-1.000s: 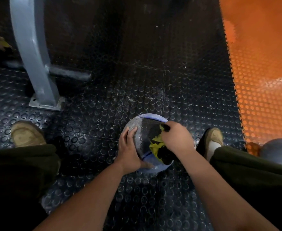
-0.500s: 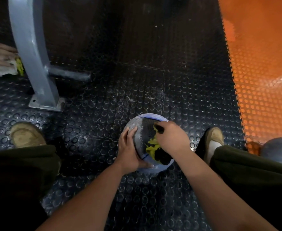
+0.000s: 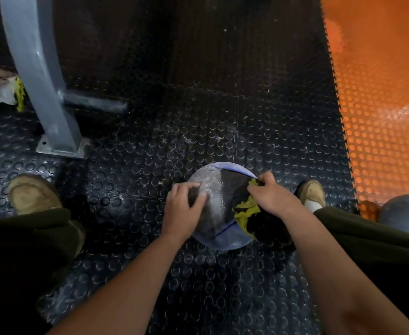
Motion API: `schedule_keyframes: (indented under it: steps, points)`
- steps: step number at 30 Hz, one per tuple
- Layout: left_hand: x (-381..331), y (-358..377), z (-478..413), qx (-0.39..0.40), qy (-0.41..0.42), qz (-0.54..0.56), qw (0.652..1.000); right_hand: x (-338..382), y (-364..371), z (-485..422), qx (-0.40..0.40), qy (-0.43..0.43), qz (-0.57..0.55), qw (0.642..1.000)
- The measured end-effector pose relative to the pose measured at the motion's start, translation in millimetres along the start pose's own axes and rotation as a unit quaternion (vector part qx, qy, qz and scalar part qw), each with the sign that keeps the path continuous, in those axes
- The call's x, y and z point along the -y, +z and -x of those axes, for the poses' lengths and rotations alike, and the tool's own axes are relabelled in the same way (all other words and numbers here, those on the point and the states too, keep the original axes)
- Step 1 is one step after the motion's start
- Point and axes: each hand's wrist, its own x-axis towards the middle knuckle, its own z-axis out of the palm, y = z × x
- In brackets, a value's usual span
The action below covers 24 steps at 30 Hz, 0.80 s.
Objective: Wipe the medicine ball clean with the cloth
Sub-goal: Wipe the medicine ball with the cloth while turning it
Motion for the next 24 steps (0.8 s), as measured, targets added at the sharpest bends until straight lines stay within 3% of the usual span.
schedule_keyframes:
  steps: [5, 10, 17, 24]
  points:
    - [4, 3, -25, -0.060, -0.216, 0.117, 0.967, -7, -2, -6, -0.013, 0.003, -0.007, 1.000]
    - [18, 17, -42, 0.070, -0.409, 0.214, 0.884, -19, -13, -21, 0.017, 0.016, -0.091, 0.996]
    - [41, 39, -43, 0.139, -0.501, 0.409, 0.750, -25, -21, -46, 0.098, 0.070, -0.103, 0.987]
    - [57, 46, -46, 0.135, -0.544, 0.394, 0.729, -42, -23, -49, 0.145, 0.081, -0.130, 0.978]
